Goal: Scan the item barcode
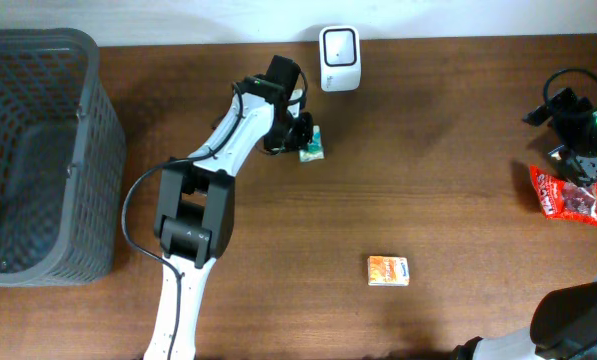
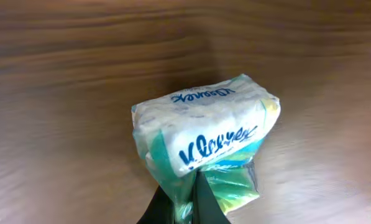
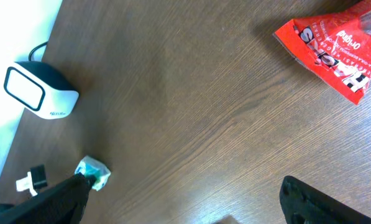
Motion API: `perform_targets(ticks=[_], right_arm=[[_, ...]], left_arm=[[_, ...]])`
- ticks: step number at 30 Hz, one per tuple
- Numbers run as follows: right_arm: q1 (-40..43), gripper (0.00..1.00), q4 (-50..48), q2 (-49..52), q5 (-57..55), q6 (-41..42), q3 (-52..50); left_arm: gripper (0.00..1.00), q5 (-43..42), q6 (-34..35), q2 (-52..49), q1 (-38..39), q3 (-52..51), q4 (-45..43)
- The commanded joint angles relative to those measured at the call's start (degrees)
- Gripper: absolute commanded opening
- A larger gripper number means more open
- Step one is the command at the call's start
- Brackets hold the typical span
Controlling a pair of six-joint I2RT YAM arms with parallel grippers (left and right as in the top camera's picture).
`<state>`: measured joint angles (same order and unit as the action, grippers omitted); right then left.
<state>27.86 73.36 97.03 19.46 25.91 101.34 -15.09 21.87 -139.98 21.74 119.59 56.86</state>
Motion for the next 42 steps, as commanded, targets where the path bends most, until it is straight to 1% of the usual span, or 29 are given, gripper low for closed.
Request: perform_targets(ticks=[1, 2, 3, 4, 5, 10, 17, 25, 30, 35, 36, 37, 38, 39, 42], right_arm=[[-0.11, 0.98, 0.17, 0.2, 0.24, -0.2, -0.09], [-0.11, 0.98, 0.17, 0.2, 0.24, -0.2, -0.09], [-0.11, 0.98, 0.17, 0.2, 0.24, -0.2, -0.09], [-0.11, 0.98, 0.17, 0.2, 0.24, -0.2, -0.09], [-0.11, 0.98, 0.17, 0.2, 0.24, -0.2, -0.09], [-0.11, 0.98, 0.17, 0.2, 0.24, -0.2, -0.09], [-0.11, 0.98, 0.17, 0.2, 0.24, -0.2, -0.09], [-0.11, 0.98, 0.17, 0.2, 0.24, -0.2, -0.09], [-0.11, 0.98, 0.17, 0.2, 0.24, -0.2, -0.09], [-0.11, 0.98, 0.17, 0.2, 0.24, -0.2, -0.09], [-0.11, 0.98, 0.17, 0.2, 0.24, -0.2, -0.09], [-0.11, 0.98, 0.17, 0.2, 0.24, -0.2, -0.09], [-0.11, 0.98, 0.17, 0.17, 0.24, -0.2, -0.09], [-0.11, 0.98, 0.17, 0.2, 0.24, -0.2, -0.09], [-0.11, 0.98, 0.17, 0.2, 0.24, -0.2, -0.09]], left_arm=[[0.0, 28.7, -2.45, 4.24, -0.13, 4.02, 5.92], [0.0, 35.52, -2.45, 4.94, 0.5, 4.35, 6.91], [0.0, 39.15, -2.47, 5.2, 1.09, 4.35, 7.15], [0.0, 45.18, -2.45, 5.22, 2.73, 4.31, 7.32], [0.0, 47.36, -2.45, 5.16, 3.78, 4.15, 7.13], [0.0, 51.67, -2.43, 5.01, 7.91, 4.13, 5.81], [0.0, 61.92, -2.45, 4.9, 14.4, 0.15, 3.34], [0.0, 61.83, -2.43, 4.9, 17.33, -5.22, 1.49], [0.0, 58.82, -2.43, 4.9, 17.38, -7.48, 0.61], [0.04, 57.83, -2.4, 4.9, 17.38, -10.43, 0.17], [0.07, 56.96, -2.4, 4.9, 17.38, -10.58, 0.17], [0.14, 55.8, -2.4, 4.9, 17.38, -10.58, 0.15], [0.27, 54.82, -2.38, 4.9, 17.38, -10.58, 0.09], [0.35, 53.99, -2.4, 4.9, 17.4, -10.58, -0.07], [0.35, 49.48, -2.38, 4.92, 17.38, -10.56, -0.46]])
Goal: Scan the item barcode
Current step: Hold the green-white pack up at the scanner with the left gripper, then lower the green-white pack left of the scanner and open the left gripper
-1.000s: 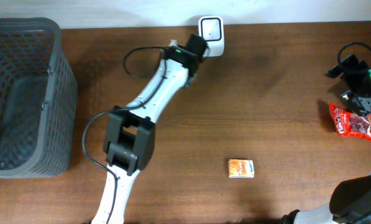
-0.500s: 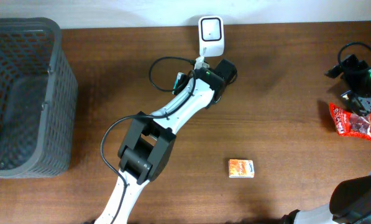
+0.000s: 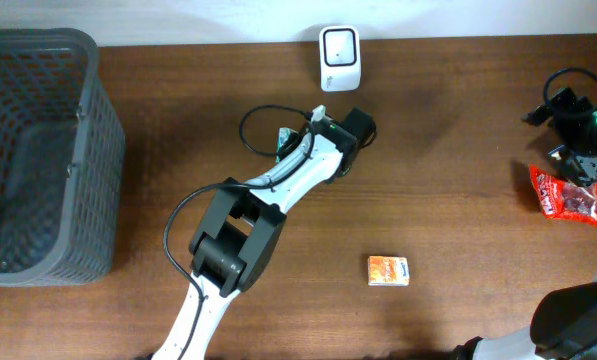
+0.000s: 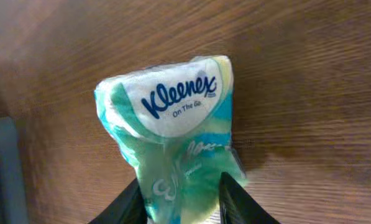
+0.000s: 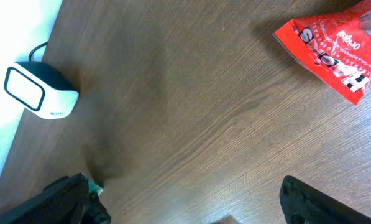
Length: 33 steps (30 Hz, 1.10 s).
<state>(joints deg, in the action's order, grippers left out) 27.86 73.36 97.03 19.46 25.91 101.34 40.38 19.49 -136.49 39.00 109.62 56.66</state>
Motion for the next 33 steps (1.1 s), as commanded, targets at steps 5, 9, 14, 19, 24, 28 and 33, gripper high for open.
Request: perform_targets(ticks=[5, 9, 14, 19, 24, 28, 33], right_arm=[[-0.11, 0.98, 0.17, 0.2, 0.24, -0.2, -0.09], [-0.11, 0.98, 0.17, 0.2, 0.24, -0.2, -0.09], [-0.11, 0.98, 0.17, 0.2, 0.24, -0.2, -0.09], [-0.11, 0.98, 0.17, 0.2, 0.24, -0.2, -0.09], [-0.11, 0.99, 0.17, 0.2, 0.24, -0.2, -0.09], [-0.11, 0.98, 0.17, 0.2, 0.24, -0.2, -0.09], [-0.11, 0.98, 0.17, 0.2, 0.24, -0.2, -0.09]], left_arm=[[0.34, -11.72, 0.0, 1.51, 0.11, 0.28, -0.28], [0.36, -13.97, -0.04, 1.81, 0.11, 3.82, -0.07], [0.3, -19.65, -0.07, 1.84, 0.26, 4.55, -1.53], [0.0, -7.13, -4.2, 1.9, 0.26, 4.55, -0.74], [0.04, 32.15, -5.44, 2.16, 0.2, 4.55, 1.4], [0.02, 11.85, -19.02, 2.14, -0.17, 4.46, 0.61], [0.03, 6.95, -22.23, 2.01, -0.17, 3.54, 0.42]])
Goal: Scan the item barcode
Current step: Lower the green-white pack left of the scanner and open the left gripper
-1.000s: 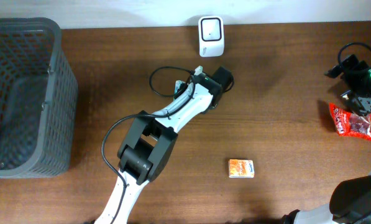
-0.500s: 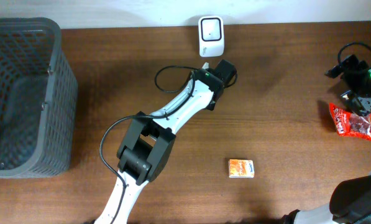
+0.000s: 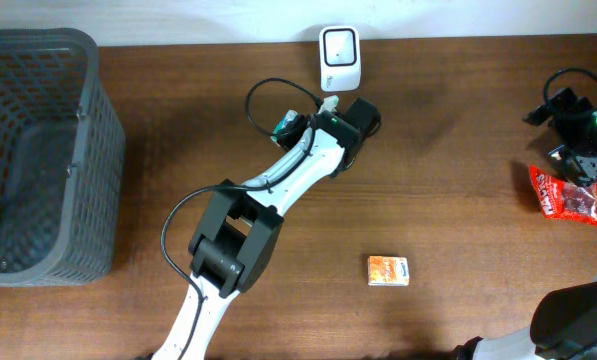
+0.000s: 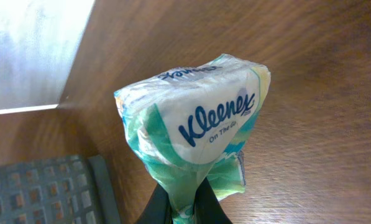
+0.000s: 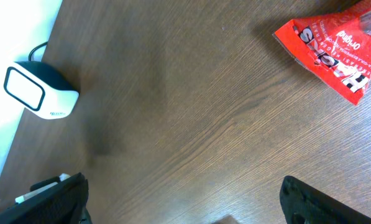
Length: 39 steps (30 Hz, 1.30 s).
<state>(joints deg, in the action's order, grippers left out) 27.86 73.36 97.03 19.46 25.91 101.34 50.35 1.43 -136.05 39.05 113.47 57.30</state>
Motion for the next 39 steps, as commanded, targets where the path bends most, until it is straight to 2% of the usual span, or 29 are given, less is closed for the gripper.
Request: perform_targets(ticks=[1, 7, 9, 10, 14, 16, 17, 18, 21, 22, 24, 27, 28, 29, 31, 33, 35, 39], right_arm=[[-0.11, 0.98, 0.17, 0.2, 0.24, -0.2, -0.09], [-0.11, 0.98, 0.17, 0.2, 0.24, -0.2, -0.09], [-0.11, 0.98, 0.17, 0.2, 0.24, -0.2, -0.09], [-0.11, 0.99, 0.17, 0.2, 0.24, -0.2, -0.09], [-0.11, 0.98, 0.17, 0.2, 0.24, -0.2, -0.09], [-0.11, 0.98, 0.17, 0.2, 0.24, -0.2, -0.09], [-0.11, 0.98, 0.17, 0.2, 0.24, -0.2, -0.09], [-0.11, 0.98, 0.17, 0.2, 0.24, -0.2, -0.09], [-0.11, 0.98, 0.17, 0.2, 0.24, -0.2, -0.09], [-0.11, 0.99, 0.17, 0.2, 0.24, -0.2, -0.09], [-0.11, 0.98, 0.17, 0.2, 0.24, -0.2, -0.09], [-0.11, 0.98, 0.17, 0.2, 0.24, -0.2, -0.09], [-0.11, 0.98, 0.17, 0.2, 0.24, -0.2, -0.09], [-0.11, 0.98, 0.17, 0.2, 0.24, -0.2, -0.09], [-0.11, 0.98, 0.17, 0.2, 0.24, -0.2, -0.09], [-0.11, 0.98, 0.17, 0.2, 0.24, -0.2, -0.09], [-0.11, 0.99, 0.17, 0.2, 0.24, -0.2, -0.09], [-0.11, 0.98, 0.17, 0.2, 0.24, -0.2, -0.09]], left_arm=[[0.04, -3.02, -5.9, 1.53, -0.22, -0.81, -0.26], [0.06, -2.99, -11.43, 1.49, -0.2, -5.81, -0.02], [0.07, -2.99, -11.43, 1.49, -0.2, -6.1, 0.0], [0.16, -3.02, -11.41, 1.49, -0.2, -6.14, 0.24], [0.29, -3.02, -11.39, 1.49, 0.61, -6.14, 1.16], [0.6, -3.04, -11.39, 1.49, 1.92, -6.14, 1.92], [0.55, -3.19, -11.37, 1.49, 2.78, -6.14, 1.9], [0.55, -4.94, -11.37, 1.51, 3.48, -6.14, 1.9], [0.54, -16.02, -11.37, 1.51, 4.48, -6.12, 1.9], [0.5, -18.95, -10.84, 1.51, 4.46, -6.12, 1.9], [0.43, -19.06, -8.52, 1.64, 4.39, -5.64, 2.25], [0.41, -19.39, -2.89, 3.87, 2.82, -1.57, 3.72], [0.43, -21.24, -2.08, 5.25, 1.9, -0.24, 3.87], [0.5, -25.88, -2.1, 6.95, 0.61, 1.16, 3.87], [0.53, -38.32, -2.1, 10.27, -3.04, 3.67, 3.85], [0.54, -45.29, -2.1, 12.66, -7.54, 4.17, 4.13], [0.58, -47.91, -2.08, 12.96, -11.19, 4.17, 5.62], [0.62, -48.02, -2.1, 12.96, -14.16, 4.11, 8.02]])
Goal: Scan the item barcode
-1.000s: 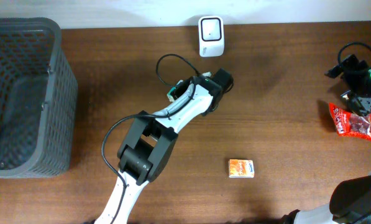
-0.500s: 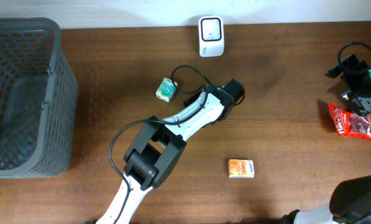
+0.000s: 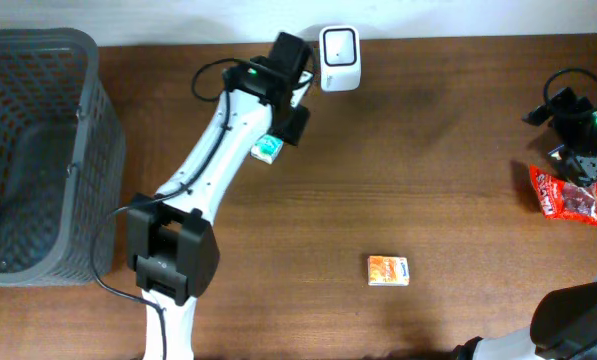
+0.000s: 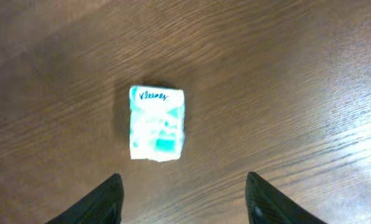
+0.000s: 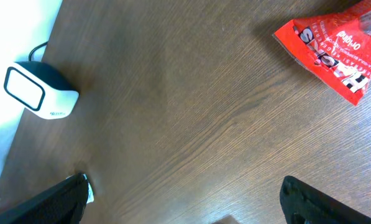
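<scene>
A teal and white Kleenex tissue pack (image 3: 266, 150) lies flat on the wooden table (image 3: 438, 190), also in the left wrist view (image 4: 157, 122). My left gripper (image 3: 290, 125) (image 4: 184, 190) hovers above it, open and holding nothing. The white barcode scanner (image 3: 338, 45) stands at the table's far edge, just right of the left arm; the right wrist view shows this scanner (image 5: 39, 92) too. My right gripper (image 5: 185, 193) is open at the far right, holding nothing.
A dark mesh basket (image 3: 38, 150) fills the left end. A small orange box (image 3: 388, 270) lies toward the front of the middle. A red snack bag (image 3: 570, 195) (image 5: 334, 53) lies at the right edge by the right arm.
My left gripper let go of the Kleenex pack, which now lies flat on the table left of the scanner. The gripper is open and raised above it. The right arm is unmoved.
My left gripper held the Kleenex pack just below-left of the scanner. Then it held the pack in front of the scanner, turned to different angles at two moments. Now the pack lies on the table and the gripper is open above it.
</scene>
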Motion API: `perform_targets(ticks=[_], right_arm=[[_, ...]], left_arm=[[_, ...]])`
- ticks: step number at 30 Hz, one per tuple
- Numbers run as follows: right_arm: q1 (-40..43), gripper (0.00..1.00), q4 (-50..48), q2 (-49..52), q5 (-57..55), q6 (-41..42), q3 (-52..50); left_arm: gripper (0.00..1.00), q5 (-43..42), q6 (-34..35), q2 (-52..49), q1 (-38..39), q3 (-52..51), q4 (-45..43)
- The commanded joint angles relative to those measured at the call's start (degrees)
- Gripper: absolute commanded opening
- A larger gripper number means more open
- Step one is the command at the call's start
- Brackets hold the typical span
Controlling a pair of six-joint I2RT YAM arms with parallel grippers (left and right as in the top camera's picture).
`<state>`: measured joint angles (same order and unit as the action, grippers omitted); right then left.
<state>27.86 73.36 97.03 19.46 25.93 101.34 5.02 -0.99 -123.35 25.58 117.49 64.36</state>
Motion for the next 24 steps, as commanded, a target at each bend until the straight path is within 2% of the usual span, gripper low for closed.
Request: perform_targets(ticks=[1, 7, 11, 16, 22, 24], right_arm=[[-0.11, 0.98, 0.17, 0.2, 0.24, -0.22, -0.09], [-0.11, 0.98, 0.17, 0.2, 0.24, -0.22, -0.09], [-0.11, 0.98, 0.17, 0.2, 0.24, -0.22, -0.09], [-0.11, 0.98, 0.17, 0.2, 0.24, -0.22, -0.09], [-0.11, 0.98, 0.17, 0.2, 0.24, -0.22, -0.09], [-0.11, 0.98, 0.17, 0.2, 0.24, -0.22, -0.09]], left_arm=[[0.62, -2.69, 0.33, 0.26, -0.76, 0.09, 1.29], [0.66, -2.69, 0.33, 0.26, -0.74, 0.09, 1.31], [0.66, -2.27, 0.44, 0.26, -1.84, 0.09, 0.68], [0.66, -2.34, 8.63, 0.26, -5.81, 0.09, -0.55], [0.7, -2.73, 9.57, 0.24, -7.96, 0.09, -3.28], [0.74, -4.04, 10.82, -0.17, -8.92, 0.09, -4.7]])
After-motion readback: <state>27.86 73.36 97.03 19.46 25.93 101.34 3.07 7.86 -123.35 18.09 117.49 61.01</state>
